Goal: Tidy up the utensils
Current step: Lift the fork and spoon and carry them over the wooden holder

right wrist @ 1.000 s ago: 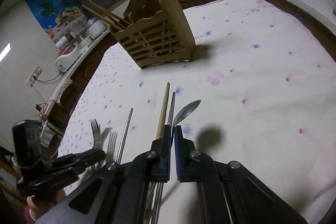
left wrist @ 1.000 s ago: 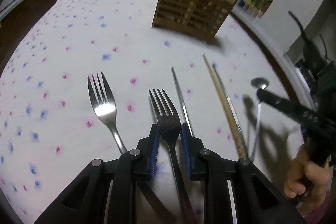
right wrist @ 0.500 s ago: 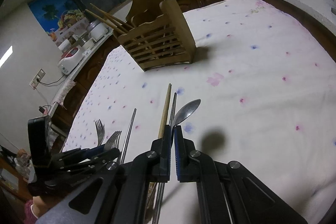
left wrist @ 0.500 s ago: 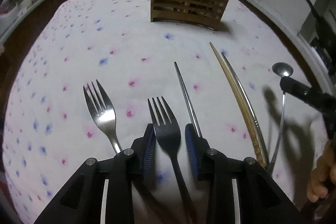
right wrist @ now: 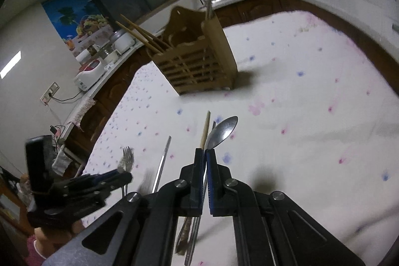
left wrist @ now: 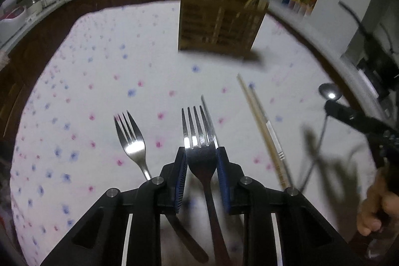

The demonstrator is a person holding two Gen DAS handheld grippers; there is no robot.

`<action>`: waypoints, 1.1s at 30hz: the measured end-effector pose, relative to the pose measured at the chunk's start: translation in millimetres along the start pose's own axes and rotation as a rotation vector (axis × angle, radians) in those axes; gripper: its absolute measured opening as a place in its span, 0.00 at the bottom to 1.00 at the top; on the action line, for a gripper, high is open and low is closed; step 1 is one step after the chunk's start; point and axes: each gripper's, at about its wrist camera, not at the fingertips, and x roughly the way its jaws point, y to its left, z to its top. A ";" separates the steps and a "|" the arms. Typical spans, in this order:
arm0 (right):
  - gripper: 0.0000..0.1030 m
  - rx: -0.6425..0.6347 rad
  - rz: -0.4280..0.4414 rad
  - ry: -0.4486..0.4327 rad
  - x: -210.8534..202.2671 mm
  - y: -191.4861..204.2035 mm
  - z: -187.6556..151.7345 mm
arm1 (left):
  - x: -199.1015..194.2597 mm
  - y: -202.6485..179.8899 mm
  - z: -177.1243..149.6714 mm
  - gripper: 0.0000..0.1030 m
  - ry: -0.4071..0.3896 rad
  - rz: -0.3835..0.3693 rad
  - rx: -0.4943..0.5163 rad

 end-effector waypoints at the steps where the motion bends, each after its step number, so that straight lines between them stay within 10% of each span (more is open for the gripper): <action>1: 0.02 -0.006 0.002 -0.012 -4.3 2.4 1.8 | -9.1 0.6 0.8 0.21 -0.022 -0.010 -0.004; 16: 0.03 -0.083 -0.016 -0.124 -41.3 31.4 21.3 | -98.5 24.8 -13.8 0.21 -0.241 -0.099 -0.066; 33: 0.03 -0.119 -0.030 -0.195 -47.1 38.5 52.9 | -99.4 37.7 22.4 0.21 -0.312 -0.123 -0.079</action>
